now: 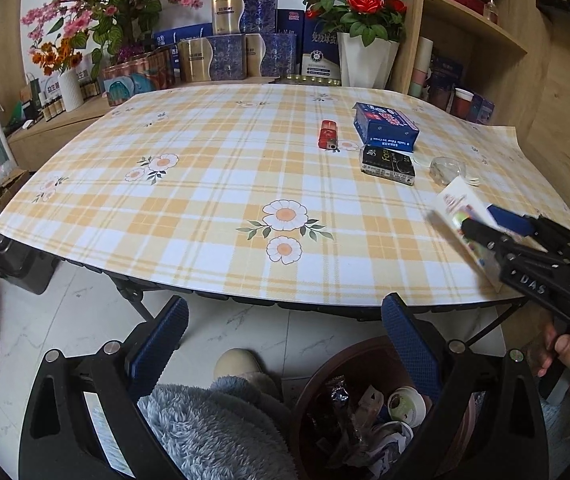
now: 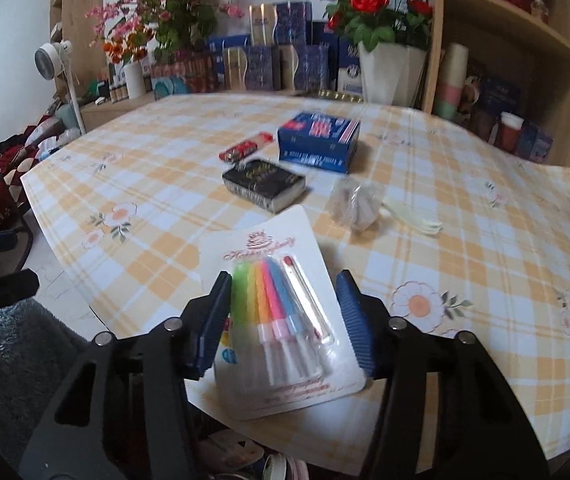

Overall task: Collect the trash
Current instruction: 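Grasp the clear plastic bag with the left tool while the right tool holds the candle pack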

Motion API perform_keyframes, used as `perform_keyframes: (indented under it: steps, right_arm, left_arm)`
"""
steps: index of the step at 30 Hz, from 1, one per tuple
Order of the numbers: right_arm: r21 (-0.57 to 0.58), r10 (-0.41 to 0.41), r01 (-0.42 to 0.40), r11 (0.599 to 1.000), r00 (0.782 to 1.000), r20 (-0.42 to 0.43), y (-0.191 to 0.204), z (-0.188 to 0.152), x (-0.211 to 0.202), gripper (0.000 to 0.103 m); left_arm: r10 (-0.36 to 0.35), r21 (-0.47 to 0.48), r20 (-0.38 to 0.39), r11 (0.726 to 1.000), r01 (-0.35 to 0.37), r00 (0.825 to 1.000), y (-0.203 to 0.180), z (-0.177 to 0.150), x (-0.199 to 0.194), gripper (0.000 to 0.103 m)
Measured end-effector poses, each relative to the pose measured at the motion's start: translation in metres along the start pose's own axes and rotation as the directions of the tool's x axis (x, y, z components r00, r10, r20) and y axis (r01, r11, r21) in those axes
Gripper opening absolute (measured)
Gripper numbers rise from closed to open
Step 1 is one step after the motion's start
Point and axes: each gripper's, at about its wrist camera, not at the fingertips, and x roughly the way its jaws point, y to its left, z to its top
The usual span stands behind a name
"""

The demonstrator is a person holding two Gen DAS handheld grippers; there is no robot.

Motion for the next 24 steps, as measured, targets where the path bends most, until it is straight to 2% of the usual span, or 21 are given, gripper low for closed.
perform_keyframes:
  steps: [9,15,18,21,24]
  right_arm:
    - [0.095,-0.017,0.008,0.995,0.995,0.095,-0.027,0.007,-0.023,0.053]
    - [0.175,-0.056,0.03,0.984,0.988,0.144,-0.055,0.007,-0.037,0.053]
    - [0.223,-0.076,0.041,0.974,0.986,0.148,-0.074,0.004,-0.041,0.053]
    - [0.279,-0.098,0.053,0.959,0.984,0.151,-0.093,0.001,-0.044,0.053]
    - [0.327,-0.134,0.077,0.942,0.978,0.157,-0.112,-0.003,-0.048,0.053]
  left_arm:
    - [-0.03,-0.007,-0.032,1.0,0.03,0.999,-0.004,0.001,0.004,0.095]
    - [-0.12,0.001,-0.027,0.993,0.12,0.992,-0.02,0.026,0.012,0.095]
    - [-0.209,0.008,-0.02,0.978,0.209,0.978,-0.043,0.052,0.019,0.093]
    - [-0.287,0.032,-0.053,0.957,0.289,0.956,-0.083,0.084,0.037,0.085]
    - [-0.349,0.022,-0.096,0.936,0.352,0.932,-0.114,0.107,0.061,0.066]
